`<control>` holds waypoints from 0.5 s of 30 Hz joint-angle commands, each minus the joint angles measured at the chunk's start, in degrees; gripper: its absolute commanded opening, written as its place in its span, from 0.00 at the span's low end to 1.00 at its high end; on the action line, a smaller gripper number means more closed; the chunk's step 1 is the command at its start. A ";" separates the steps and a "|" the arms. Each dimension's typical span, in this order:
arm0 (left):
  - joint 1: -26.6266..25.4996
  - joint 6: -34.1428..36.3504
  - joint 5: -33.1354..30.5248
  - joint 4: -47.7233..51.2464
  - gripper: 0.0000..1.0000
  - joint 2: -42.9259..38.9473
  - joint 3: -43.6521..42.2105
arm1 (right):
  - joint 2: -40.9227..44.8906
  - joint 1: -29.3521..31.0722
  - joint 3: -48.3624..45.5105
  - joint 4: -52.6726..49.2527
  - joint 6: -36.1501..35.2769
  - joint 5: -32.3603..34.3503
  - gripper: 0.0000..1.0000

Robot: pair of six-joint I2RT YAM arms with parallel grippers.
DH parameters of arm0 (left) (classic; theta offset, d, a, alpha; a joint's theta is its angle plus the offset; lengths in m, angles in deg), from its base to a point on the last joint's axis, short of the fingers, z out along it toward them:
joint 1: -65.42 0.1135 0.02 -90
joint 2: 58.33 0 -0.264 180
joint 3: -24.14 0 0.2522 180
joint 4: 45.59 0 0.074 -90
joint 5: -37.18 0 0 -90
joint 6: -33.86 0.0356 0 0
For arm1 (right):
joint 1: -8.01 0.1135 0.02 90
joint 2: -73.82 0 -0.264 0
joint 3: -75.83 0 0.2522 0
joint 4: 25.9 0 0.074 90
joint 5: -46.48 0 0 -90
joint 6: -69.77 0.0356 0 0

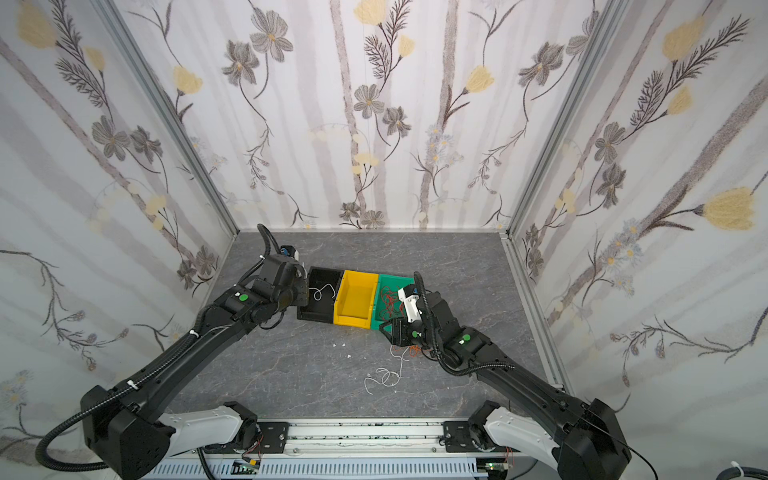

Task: Untangle the cables
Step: 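Carry the white wire to the black bin with the left gripper and release it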

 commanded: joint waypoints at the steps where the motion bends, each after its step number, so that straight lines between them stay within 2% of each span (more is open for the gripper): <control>1: 1.10 1.79 2.35 -1.70 0.00 3.46 1.40 | 1.37 -0.38 -0.89 0.64 0.63 0.09 0.50; 9: 2.70 5.65 6.41 -2.00 0.00 14.96 7.28 | 4.20 -1.79 -3.17 0.20 0.73 0.44 0.51; 15: 3.15 5.42 11.25 -3.55 0.00 22.68 9.21 | 5.18 -2.38 -3.74 -0.16 0.73 0.49 0.51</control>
